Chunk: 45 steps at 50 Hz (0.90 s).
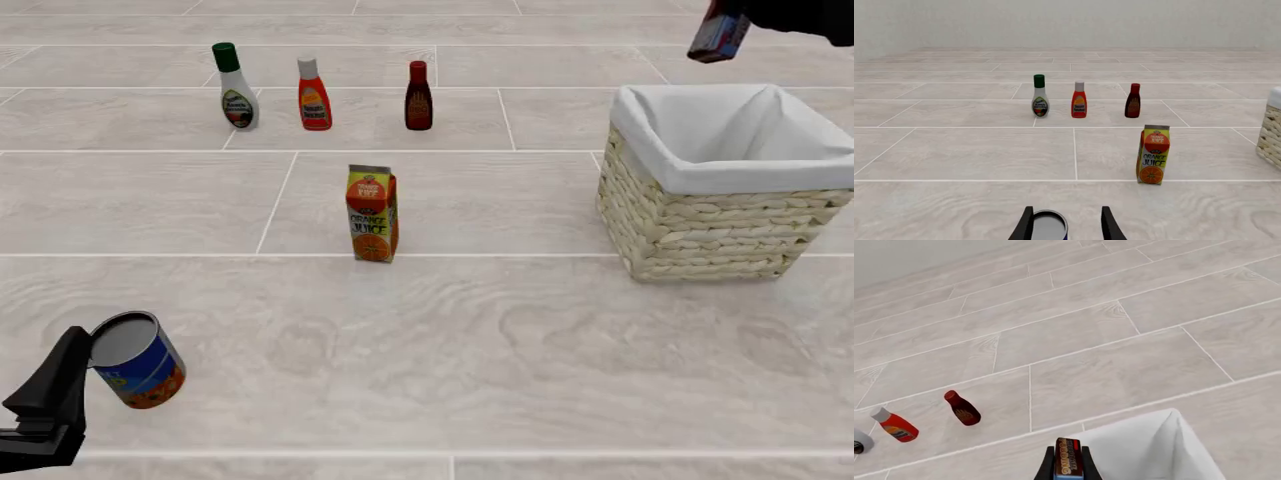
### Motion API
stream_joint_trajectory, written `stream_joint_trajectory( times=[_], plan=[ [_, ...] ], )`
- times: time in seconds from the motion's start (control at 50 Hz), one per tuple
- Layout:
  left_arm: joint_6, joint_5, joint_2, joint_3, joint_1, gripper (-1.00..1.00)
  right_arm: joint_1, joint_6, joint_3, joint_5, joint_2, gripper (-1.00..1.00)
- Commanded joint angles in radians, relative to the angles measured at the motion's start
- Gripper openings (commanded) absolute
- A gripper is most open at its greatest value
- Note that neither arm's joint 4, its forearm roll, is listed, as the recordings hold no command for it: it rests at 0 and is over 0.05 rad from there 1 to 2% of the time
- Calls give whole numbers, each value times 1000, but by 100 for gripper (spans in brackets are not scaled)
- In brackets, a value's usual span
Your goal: Pick the chocolate pudding and place it in the basket.
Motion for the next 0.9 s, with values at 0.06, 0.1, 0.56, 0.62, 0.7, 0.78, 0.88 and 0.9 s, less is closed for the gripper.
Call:
stream_joint_trajectory(
  times=[0.06,0.1,0.56,0.62,0.7,0.78,0.88,0.9],
  plan=[
    [0,0,0,0,0,100,-51,-32,35,-36,-15,-100],
    [0,0,0,0,0,100,-59,-42,45,-46,-19,-100],
    [0,0,0,0,0,100,-102,-121,70,-90,-7,-100],
    [0,0,0,0,0,100,-101,-135,64,-95,3,-100],
    [0,0,0,0,0,100,-107,-136,43,-91,25,-100],
    [0,0,0,0,0,100,-114,-144,38,-101,47,-100],
    [0,0,0,0,0,100,-121,-152,49,-116,60,-100],
    [0,0,0,0,0,100,-122,-153,52,-121,64,-100]
  ],
)
